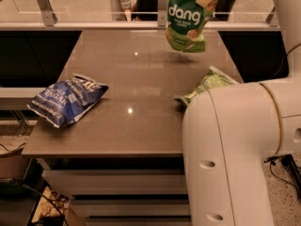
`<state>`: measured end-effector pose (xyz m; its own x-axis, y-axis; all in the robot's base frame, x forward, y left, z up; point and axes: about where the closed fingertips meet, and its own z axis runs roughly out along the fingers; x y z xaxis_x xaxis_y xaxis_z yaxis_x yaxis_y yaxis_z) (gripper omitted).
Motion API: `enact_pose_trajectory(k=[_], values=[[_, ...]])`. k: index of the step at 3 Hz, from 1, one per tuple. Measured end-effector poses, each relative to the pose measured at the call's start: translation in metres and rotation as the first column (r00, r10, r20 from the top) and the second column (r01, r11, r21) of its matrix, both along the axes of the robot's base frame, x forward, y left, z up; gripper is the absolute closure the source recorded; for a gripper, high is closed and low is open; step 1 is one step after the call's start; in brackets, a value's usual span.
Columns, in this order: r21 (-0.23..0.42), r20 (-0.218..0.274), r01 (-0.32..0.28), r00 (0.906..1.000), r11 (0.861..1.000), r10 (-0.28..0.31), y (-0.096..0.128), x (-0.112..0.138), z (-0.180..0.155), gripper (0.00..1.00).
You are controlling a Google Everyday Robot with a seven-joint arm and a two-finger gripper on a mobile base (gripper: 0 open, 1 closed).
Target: Move green rice chip bag near blue chip bag
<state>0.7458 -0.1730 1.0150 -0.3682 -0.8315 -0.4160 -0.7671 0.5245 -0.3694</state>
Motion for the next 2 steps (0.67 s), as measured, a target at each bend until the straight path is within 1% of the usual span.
enact_pose_trajectory(k=[1, 2], values=[[0.036, 0.011, -0.002, 0.9999, 0.999, 0.001, 0.010, -0.007, 0.014, 1.00], [0.049, 0.035, 0.008, 0.9993, 0.999, -0.010, 0.022, -0.010, 0.030, 1.00]])
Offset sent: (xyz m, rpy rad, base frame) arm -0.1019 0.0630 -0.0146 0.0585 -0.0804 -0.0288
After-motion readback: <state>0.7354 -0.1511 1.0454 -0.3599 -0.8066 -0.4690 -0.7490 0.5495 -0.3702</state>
